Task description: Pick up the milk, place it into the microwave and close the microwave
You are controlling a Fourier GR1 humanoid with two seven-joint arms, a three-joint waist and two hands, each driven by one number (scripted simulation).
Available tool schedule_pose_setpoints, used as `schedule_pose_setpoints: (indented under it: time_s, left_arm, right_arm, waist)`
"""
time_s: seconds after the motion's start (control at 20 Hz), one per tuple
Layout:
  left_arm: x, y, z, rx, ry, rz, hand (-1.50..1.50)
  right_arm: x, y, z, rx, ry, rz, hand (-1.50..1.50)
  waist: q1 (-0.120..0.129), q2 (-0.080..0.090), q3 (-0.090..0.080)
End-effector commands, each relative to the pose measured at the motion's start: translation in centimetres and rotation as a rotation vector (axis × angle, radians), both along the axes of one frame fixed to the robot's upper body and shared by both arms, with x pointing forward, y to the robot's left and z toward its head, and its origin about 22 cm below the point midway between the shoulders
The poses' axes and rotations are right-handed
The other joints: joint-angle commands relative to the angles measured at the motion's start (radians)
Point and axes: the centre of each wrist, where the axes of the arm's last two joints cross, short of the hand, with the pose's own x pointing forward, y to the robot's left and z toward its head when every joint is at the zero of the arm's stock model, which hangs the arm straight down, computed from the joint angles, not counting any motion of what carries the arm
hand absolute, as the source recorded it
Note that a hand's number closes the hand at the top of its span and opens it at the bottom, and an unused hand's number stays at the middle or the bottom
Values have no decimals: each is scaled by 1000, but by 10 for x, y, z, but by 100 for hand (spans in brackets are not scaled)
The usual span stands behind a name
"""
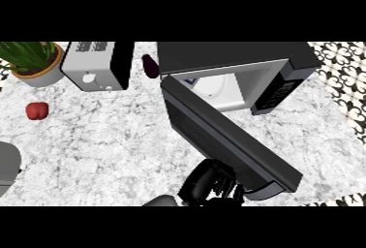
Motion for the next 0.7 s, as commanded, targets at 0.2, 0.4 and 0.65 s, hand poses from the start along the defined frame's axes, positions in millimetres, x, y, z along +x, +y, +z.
schedule_pose_setpoints:
  time_s: [0.2, 0.4, 0.65]
  left_arm:
    - [21, -7, 30, -205, -76, 152, 150]
    - [40, -9, 44, -250, -60, 172, 150]
    - [64, -8, 56, -287, -50, 246, 150]
  right_arm:
    - [12, 2, 25, 4, -32, 110, -150]
    - [15, 4, 36, -2, -34, 168, -150]
    - [19, 0, 47, -7, -36, 169, -150]
  waist:
    - [-44, 18, -5]
    - [-83, 26, -4]
    - [-102, 34, -1]
